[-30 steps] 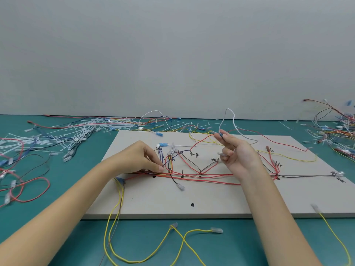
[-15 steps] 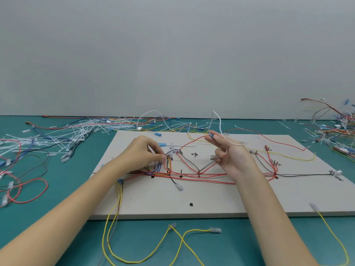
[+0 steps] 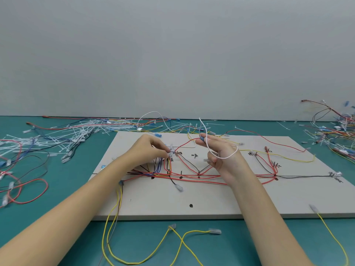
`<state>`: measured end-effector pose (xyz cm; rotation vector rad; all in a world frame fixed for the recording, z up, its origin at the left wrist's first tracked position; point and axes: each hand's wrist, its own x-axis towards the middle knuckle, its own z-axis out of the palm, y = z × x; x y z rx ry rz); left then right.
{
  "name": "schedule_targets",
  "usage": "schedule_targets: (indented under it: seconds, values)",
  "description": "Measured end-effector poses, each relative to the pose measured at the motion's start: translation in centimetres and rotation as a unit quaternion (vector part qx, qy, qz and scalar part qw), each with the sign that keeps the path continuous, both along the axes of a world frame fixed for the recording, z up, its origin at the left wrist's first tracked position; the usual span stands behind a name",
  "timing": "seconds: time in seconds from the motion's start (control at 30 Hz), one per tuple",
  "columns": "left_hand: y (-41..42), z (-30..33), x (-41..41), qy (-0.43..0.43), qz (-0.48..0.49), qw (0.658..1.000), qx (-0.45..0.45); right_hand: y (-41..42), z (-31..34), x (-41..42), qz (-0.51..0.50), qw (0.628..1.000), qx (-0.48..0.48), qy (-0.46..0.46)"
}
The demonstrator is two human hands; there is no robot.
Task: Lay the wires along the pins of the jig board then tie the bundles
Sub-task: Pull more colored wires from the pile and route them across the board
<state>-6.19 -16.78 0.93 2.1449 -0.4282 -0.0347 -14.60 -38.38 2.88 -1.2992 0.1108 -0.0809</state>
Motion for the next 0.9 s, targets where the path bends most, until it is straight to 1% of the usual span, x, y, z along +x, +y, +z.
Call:
schedule_targets:
  seconds: [0.2, 0.37, 0.43, 0.77, 0.9]
  values:
    - [0.5, -0.1, 0.0, 0.008, -0.025, 1.0, 0.015, 0.1, 0.2, -0.2, -0.004, 1.0, -0.003, -0.002]
    - [0.5, -0.4, -0.2, 0.02, -0.003, 1.0, -0.003, 0.5, 0.2, -0.4, -0.017, 1.0, 0.01, -0.01]
    - [0.0, -0.4, -0.3, 0.005, 0.009, 1.0, -0.005, 0.5, 0.2, -0.3, -0.024, 1.0, 0.007, -0.012]
    - [-1.2, -0.4, -1.0, -0.058, -0.004, 0.997, 0.057, 0.6, 0.0, -0.3, -0.019, 1.0, 0.003, -0.017]
    - [-1.5, -0.6, -1.0, -0.108, -0.017, 0.991, 0.08, 0.8, -0.1, -0.2, -0.01, 1.0, -0.006, -0.022]
